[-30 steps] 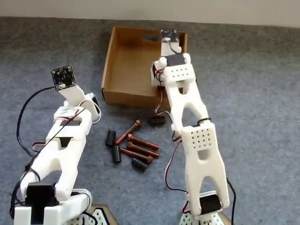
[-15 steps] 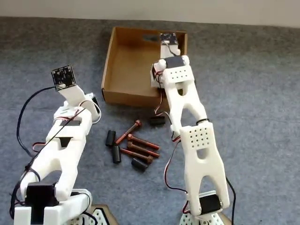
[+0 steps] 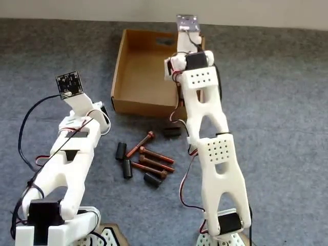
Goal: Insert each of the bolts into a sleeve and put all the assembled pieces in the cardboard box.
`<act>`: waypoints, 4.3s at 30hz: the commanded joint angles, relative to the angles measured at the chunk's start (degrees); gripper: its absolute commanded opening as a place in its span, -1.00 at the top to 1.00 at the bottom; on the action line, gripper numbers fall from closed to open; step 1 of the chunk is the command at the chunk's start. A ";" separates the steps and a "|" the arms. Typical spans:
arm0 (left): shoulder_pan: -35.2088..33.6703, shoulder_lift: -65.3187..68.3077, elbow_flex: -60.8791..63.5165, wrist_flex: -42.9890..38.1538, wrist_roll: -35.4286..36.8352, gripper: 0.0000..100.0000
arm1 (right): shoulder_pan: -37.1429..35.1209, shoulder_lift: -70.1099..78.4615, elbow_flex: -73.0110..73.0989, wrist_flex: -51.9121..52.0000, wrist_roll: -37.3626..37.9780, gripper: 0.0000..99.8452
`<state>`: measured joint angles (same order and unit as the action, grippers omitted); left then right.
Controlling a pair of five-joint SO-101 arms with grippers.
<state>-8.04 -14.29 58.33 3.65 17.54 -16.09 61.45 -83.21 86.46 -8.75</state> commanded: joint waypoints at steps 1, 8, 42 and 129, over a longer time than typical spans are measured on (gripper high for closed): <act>0.92 0.13 -2.51 -0.97 0.09 0.98 | -1.71 -0.75 -0.48 1.27 2.11 0.99; 0.84 0.13 -2.51 -0.97 0.09 0.98 | -3.82 -0.84 11.91 -1.71 5.98 0.99; 0.84 0.13 -2.51 -0.97 0.09 0.98 | 1.27 -1.01 -1.63 -0.48 3.08 0.99; 5.76 39.34 -53.67 24.88 -5.89 0.98 | 12.09 16.04 -17.80 10.24 1.49 0.99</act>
<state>-4.79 25.71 6.81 28.00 11.74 -0.62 80.53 -95.34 94.90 -7.25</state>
